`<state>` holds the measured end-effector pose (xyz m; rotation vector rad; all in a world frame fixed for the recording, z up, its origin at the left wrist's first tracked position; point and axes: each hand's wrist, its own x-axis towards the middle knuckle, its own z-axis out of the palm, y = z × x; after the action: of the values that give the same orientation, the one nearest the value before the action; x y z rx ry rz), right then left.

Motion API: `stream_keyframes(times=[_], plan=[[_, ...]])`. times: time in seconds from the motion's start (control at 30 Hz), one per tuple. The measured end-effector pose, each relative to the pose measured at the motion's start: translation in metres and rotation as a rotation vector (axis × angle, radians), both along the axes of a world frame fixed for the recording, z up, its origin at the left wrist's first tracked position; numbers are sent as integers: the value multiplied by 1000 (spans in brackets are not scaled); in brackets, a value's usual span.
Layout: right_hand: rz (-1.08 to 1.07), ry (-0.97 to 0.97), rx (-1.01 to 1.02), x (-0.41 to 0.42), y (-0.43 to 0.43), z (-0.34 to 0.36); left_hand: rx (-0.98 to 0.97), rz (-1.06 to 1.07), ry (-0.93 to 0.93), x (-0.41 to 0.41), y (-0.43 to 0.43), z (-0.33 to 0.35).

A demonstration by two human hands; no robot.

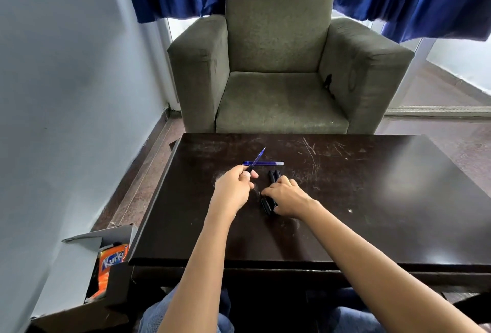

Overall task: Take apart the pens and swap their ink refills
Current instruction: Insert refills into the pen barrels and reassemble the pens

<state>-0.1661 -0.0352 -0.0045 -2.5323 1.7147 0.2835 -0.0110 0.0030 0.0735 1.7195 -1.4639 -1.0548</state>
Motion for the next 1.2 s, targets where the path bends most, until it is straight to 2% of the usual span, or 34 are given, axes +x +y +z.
stream_keyframes(times=[0.17,0.27,0.37,0.47,0.63,0.73,0.83,0.97,1.2], plan=[[7,31,-26,4,-2,-3,-7,-5,-16,0,-1,-1],[-38,-104,-13,3,-6,-2,-6,-4,-21,0,-1,-1],[-206,-560,-43,0,-11,11,0,5,-7,-1,-1,-1],[-466,-945,-138,-3,-15,33,-5,-4,9,-1,1,1],[-647,-1669,159,-12,-15,57,-12,-15,-1,-2,3,4],[-687,-1945,210,-12,-11,70,-7,-25,-14,-3,3,5],[-695,-2112,168,-10,-7,80,4,-31,-28,-3,4,5],[-670,-2237,131,-4,-4,87,10,-30,-8,-3,4,3],[-641,-2211,153,7,2,89,11,-36,-23,-3,4,3]])
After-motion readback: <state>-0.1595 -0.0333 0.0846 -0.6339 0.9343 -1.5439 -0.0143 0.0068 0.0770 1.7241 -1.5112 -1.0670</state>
